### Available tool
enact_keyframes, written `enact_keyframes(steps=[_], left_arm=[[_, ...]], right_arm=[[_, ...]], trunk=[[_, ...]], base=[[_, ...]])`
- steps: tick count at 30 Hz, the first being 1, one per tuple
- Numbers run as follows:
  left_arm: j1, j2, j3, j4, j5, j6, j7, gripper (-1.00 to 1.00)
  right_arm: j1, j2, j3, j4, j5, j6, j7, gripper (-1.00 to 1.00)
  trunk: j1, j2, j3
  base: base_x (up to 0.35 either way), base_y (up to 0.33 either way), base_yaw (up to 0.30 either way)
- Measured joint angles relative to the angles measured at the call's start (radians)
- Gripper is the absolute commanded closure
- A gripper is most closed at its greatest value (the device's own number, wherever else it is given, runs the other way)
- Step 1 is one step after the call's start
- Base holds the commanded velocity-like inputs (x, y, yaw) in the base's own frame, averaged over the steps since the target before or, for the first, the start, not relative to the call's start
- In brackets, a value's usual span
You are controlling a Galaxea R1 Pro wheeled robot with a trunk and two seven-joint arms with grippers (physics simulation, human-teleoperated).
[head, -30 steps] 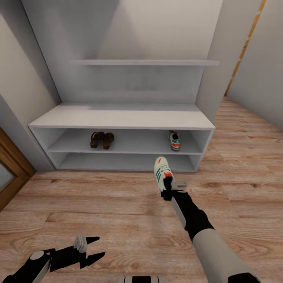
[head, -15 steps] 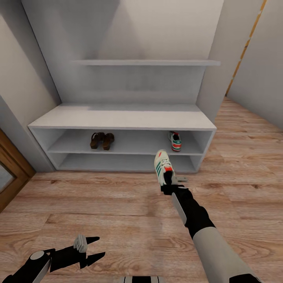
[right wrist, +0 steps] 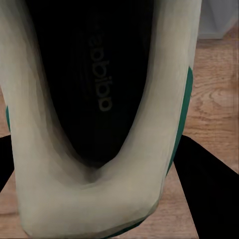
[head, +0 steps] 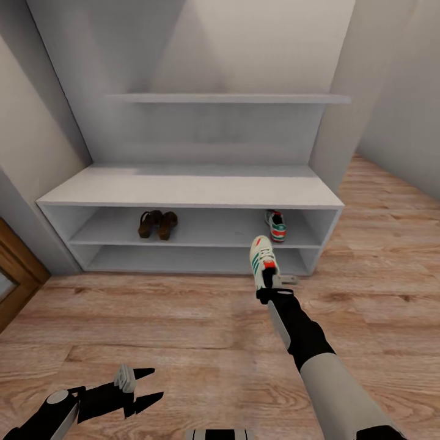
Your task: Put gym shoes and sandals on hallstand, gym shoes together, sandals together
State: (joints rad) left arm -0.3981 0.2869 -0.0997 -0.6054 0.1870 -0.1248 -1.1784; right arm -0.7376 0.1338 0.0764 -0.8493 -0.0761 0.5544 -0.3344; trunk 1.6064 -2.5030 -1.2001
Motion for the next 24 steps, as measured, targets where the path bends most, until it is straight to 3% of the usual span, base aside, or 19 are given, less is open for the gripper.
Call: enact_keyframes(steps=[12,24], left_arm=[[0.000,0.000,0.001,0.000,0.000,0.000,0.000,-1.00],[0.000,0.000,0.000,0.000,0.000,0.000,0.000,-1.00]], right_arm=[[0.000,0.001,0.001,0.021,-0.001,-0.001,-0.011,1.00],[0.000,0.002,0.001,0.025,-0.001,-0.001,-0.011,1.00]], trunk=[[0.000,0.000,0.000],[0.000,0.000,0.000]], base=[[0.055,0.002,0.000],[0.282,0.000,0.000]])
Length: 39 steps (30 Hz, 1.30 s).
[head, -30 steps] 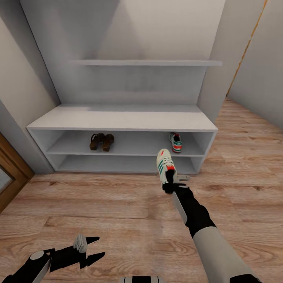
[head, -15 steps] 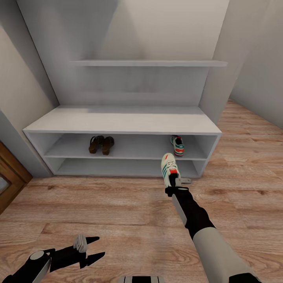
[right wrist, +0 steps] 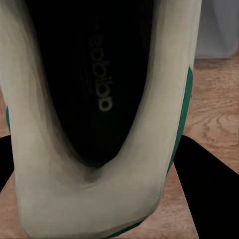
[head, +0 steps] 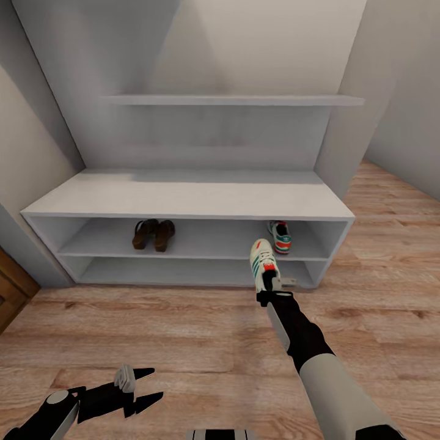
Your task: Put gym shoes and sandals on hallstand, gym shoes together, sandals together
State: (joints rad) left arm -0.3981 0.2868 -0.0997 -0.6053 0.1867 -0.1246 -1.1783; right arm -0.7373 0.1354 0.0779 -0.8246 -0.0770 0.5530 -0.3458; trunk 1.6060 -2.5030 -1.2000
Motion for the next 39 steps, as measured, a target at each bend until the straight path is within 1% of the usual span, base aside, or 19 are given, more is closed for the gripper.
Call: enact_keyframes(steps=[5,9,33,39], left_arm=[[0.000,-0.001,-0.001,0.000,0.000,0.000,0.000,-1.00],[0.000,-0.001,-0.001,0.000,0.000,0.001,0.000,-1.00],[0.000,-0.002,-0.002,0.000,0.000,0.001,0.000,-1.00],[0.000,-0.002,-0.002,0.000,0.000,0.001,0.000,-1.00]], right_arm=[[0.000,-0.001,-0.002,0.053,-0.001,0.000,-0.001,1.00],[0.000,-0.001,-0.002,0.065,0.000,0.000,-0.001,1.00],[0.000,-0.001,-0.002,0.068,0.000,0.000,-0.001,1.00],[0.000,-0.001,-0.002,0.067,0.001,0.000,-0.001,1.00]], trunk=[[0.001,0.000,0.000],[0.000,0.000,0.000],[0.000,0.000,0.000],[0.000,0.000,0.000]], base=[[0.062,0.000,0.000],[0.142,0.000,0.000],[0.321,0.000,0.000],[0.072,0.000,0.000]])
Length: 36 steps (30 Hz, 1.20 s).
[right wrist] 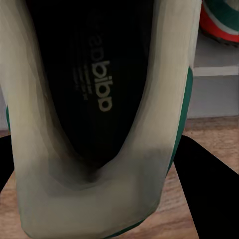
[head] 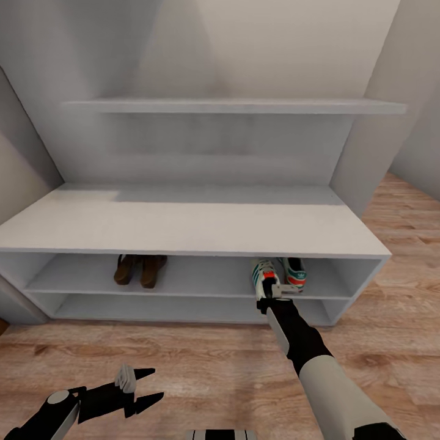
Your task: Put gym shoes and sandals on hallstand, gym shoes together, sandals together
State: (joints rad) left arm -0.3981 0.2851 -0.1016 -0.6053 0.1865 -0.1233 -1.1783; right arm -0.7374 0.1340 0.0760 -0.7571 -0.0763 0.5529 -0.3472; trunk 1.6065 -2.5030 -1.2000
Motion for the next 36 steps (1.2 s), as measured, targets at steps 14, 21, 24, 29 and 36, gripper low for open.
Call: enact_keyframes(steps=[14,21,24,29,36], left_arm=[[0.000,0.000,0.001,0.000,0.000,0.000,0.000,-1.00],[0.000,0.000,0.001,0.000,0.000,0.000,0.000,-1.00],[0.000,0.000,0.001,0.000,0.000,0.000,0.000,-1.00],[0.000,0.000,0.001,0.000,0.000,0.000,0.000,-1.00],[0.000,0.000,0.001,0.000,0.000,0.000,0.000,-1.00]], right_arm=[[-0.001,0.000,0.001,-0.001,-0.003,0.000,0.000,1.00],[-0.001,0.001,0.001,-0.005,-0.005,-0.002,0.000,1.00],[-0.001,0.001,0.000,-0.006,-0.005,-0.001,0.000,1.00],[-0.001,0.001,0.000,-0.006,-0.006,-0.001,0.000,1.00],[-0.001,0.000,0.001,-0.007,-0.002,0.000,0.000,1.00]], trunk=[[0.000,0.000,0.000],[-0.001,0.000,0.000],[0.000,0.000,0.000],[0.000,0.000,0.000],[0.000,0.000,0.000]], base=[[0.125,0.000,0.000],[0.108,0.000,0.000],[0.033,0.000,0.000],[0.076,0.000,0.000],[0.090,0.000,0.000]])
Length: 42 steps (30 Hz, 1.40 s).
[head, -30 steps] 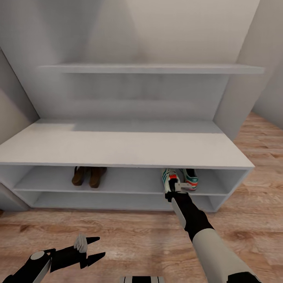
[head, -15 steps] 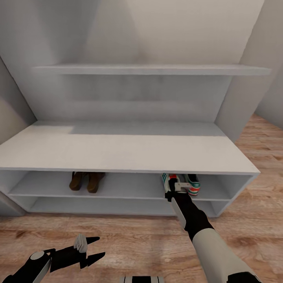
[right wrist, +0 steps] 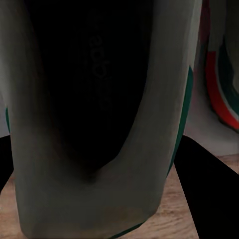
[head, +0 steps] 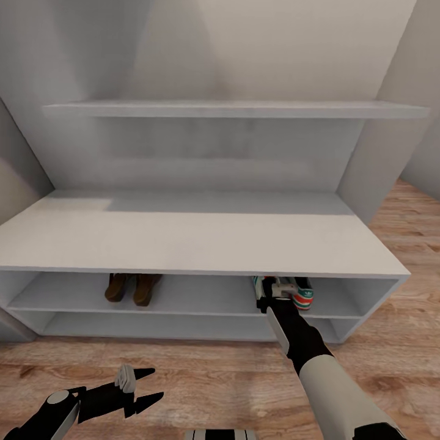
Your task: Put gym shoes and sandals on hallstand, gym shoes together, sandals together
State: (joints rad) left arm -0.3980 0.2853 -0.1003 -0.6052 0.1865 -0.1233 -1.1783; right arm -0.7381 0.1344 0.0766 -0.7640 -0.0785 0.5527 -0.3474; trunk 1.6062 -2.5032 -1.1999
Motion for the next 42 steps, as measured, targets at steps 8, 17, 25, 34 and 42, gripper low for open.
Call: enact_keyframes(steps=[8,17,25,34,42], left_arm=[[0.000,0.000,0.000,0.000,0.000,0.000,0.000,-1.00],[0.000,0.000,0.000,0.000,0.000,0.000,0.000,-1.00],[0.000,0.000,0.000,0.000,0.000,0.000,0.001,-1.00],[0.000,0.000,0.000,0.000,0.000,0.000,0.002,-1.00],[0.000,0.000,0.000,0.000,0.000,0.000,0.003,-1.00]], right_arm=[[0.001,-0.002,-0.002,0.001,0.002,0.000,-0.002,-1.00],[0.001,-0.002,-0.003,-0.003,0.002,0.000,-0.001,-1.00],[0.001,-0.002,-0.002,-0.003,0.002,0.000,-0.001,-1.00],[0.001,-0.002,-0.002,-0.003,0.002,0.000,-0.001,-1.00],[0.001,-0.002,-0.003,-0.002,0.002,0.000,-0.001,-1.00]], trunk=[[0.000,0.000,0.000],[0.000,0.000,0.000],[0.001,0.000,0.000],[0.001,0.000,0.000],[0.001,0.000,0.000]], base=[[0.004,0.000,0.000],[0.000,0.000,0.000],[-0.118,0.000,0.000],[-0.323,0.000,0.000],[-0.337,0.000,0.000]])
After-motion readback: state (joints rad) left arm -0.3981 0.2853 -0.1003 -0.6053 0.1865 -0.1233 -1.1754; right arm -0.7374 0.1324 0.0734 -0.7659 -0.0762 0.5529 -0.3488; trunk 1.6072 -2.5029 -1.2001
